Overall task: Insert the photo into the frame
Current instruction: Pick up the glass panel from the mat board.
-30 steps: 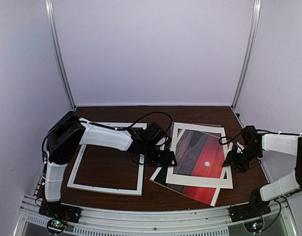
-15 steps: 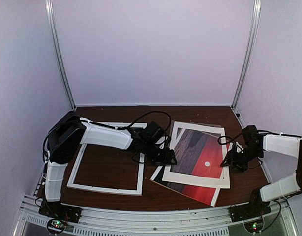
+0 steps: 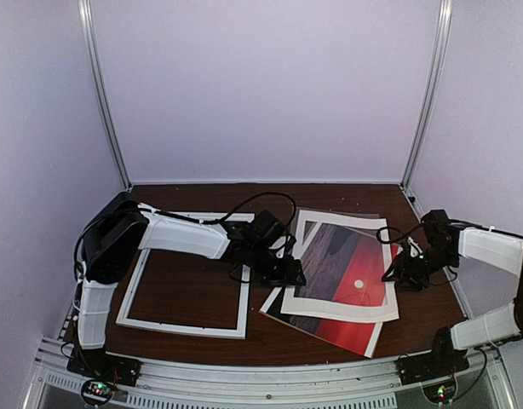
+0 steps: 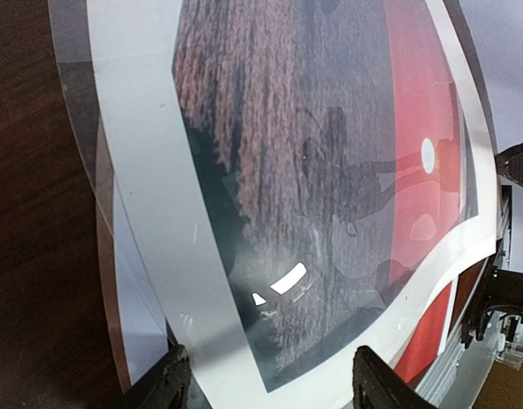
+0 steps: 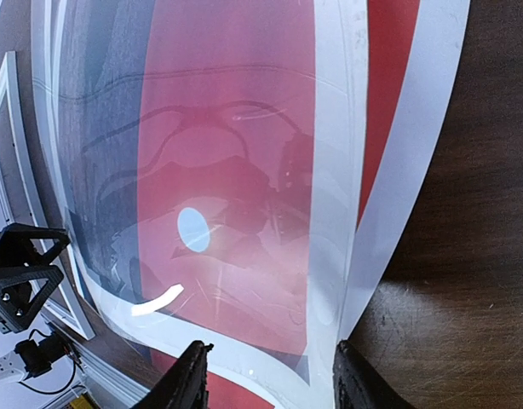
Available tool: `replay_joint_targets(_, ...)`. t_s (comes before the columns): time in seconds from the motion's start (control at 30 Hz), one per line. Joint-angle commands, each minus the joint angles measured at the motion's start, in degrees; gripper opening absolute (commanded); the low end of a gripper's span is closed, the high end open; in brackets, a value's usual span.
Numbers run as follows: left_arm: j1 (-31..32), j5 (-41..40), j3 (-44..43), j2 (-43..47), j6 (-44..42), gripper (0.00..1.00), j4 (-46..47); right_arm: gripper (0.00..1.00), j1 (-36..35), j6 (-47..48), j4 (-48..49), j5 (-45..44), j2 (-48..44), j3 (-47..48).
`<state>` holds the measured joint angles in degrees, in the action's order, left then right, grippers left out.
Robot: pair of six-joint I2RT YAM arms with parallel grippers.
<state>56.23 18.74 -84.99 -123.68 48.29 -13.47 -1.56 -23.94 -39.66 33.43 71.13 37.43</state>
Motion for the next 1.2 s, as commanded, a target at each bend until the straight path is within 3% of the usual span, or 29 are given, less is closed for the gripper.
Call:
replay_joint_targets(0.0, 0.54, 0.44, -0.97, -1.56, -0.44, 0.66, 0.24, 0.49, -0.54, 0.99, -0.95, 2.51, -1.35, 2.01)
replay_joint_targets(0.43, 0.55, 0.35, -0.70, -1.57, -0.41, 0.66, 0.55, 0.39, -3.27, 1.92, -4.81, -5.17, 0.20, 6.13)
replay_joint_targets(0.77, 0.55, 0.44, -0.88, -1.74, -0.44, 0.66, 0.50, 0.35, -4.45, 2.74, -5.34, -6.02, 2.22, 8.43)
replay_joint_targets(1.17, 0.55, 0.66, -1.19, -2.22, -0.41, 0.66, 0.71, 0.41, -5.38, 4.49, -5.95, -7.52, 5.81, 11.11)
